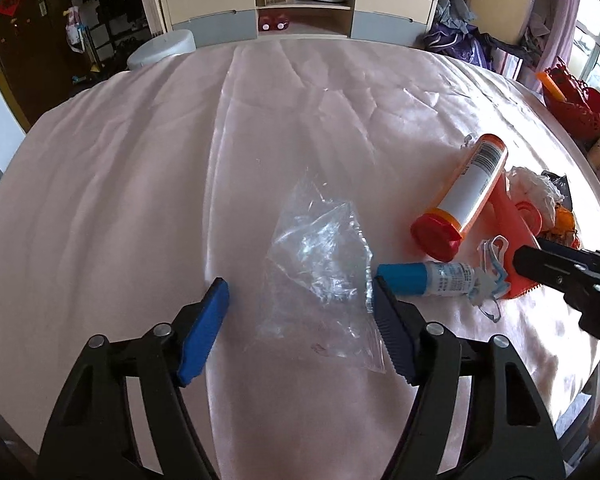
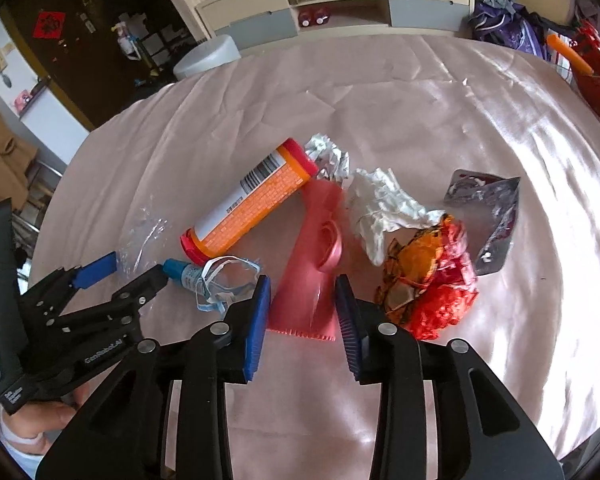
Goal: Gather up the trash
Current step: 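Grasp the clear plastic bag with the left tool while the right grasps the pink cone, then drop the plastic bag and pink cone into the black bin, open both tools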
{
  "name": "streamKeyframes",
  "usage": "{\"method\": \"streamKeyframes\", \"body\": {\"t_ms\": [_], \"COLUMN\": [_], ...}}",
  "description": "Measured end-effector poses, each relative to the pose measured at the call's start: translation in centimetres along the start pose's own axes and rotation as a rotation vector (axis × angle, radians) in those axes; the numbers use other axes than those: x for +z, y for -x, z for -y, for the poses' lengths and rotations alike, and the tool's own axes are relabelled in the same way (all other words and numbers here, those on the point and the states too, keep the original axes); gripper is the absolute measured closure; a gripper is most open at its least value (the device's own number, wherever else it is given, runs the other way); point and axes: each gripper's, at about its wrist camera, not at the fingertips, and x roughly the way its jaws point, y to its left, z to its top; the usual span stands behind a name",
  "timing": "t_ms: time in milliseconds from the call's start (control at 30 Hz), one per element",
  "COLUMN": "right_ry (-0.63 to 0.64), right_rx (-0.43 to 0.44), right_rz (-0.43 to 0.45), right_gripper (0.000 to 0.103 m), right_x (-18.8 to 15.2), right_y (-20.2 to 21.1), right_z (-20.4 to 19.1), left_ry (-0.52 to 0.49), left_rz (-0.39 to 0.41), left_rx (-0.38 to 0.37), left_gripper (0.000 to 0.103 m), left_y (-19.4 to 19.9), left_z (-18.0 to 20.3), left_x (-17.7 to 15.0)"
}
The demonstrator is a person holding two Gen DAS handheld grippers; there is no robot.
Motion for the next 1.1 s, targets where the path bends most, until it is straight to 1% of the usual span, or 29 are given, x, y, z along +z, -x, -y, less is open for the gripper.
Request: {"method": "streamKeyframes", "body": {"t_ms": [33,67,167,200,367,467,633,800,900,967,1100], "right_ry": [0.000,-0.001,-0.006,-0.002,-0.008,-0.005,0.006,0.021,0.029,0.031,0.039], "right_rx": [0.000,0.002,0.004,0.000,0.004,0.007,0.006,0.001,-0.007,-0.013,-0.008], "right_rz": [-0.002,-0.005,-0.008,-0.007,0.004,0.029,0.093,0.140,0.159,0.169,0.174], "right_gripper": [0.066,0.066,0.065,0.067,0.068,0.068,0.068,0.068,0.068,0.068,0.068], "right_x": [0.0,0.0,0.0,0.0,-0.1,-0.2,-0.5,-2.1,-3.5,-4.8,-8.0], "right_y": [-0.1,-0.3,-0.6,-0.5,0.1,1.7,6.5,11.4,13.9,15.3,17.5], "right_z": [0.0,-0.1,-0.1,-0.1,-0.1,-0.3,-0.8,-0.9,-0.7,-0.6,-0.2], "left_ry": [-0.005,-0.011,-0.019,-0.024,-0.034,-0.034,-0.050,-0.053,-0.050,-0.039,-0.036], "left_rz": [0.007,0.010,0.005,0.007,0.030,0.051,0.106,0.142,0.150,0.150,0.135], "left_rx": [0.005,0.003,-0.023,-0.021,-0.005,0.011,0.033,0.006,-0.020,-0.048,-0.065], "left_gripper": [0.046,0.050,0.053,0.053,0.057,0.057,0.057,0.057,0.057,0.057,0.057], "left_y": [0.1,0.1,0.4,0.5,2.1,4.0,8.6,13.4,16.2,17.7,19.7], "left_z": [0.1,0.1,0.1,0.1,0.0,0.0,1.0,2.9,4.3,5.0,6.4], "left_x": [0.0,0.1,0.2,0.2,0.2,0.3,0.0,-1.9,-3.8,-5.3,-8.4]}}
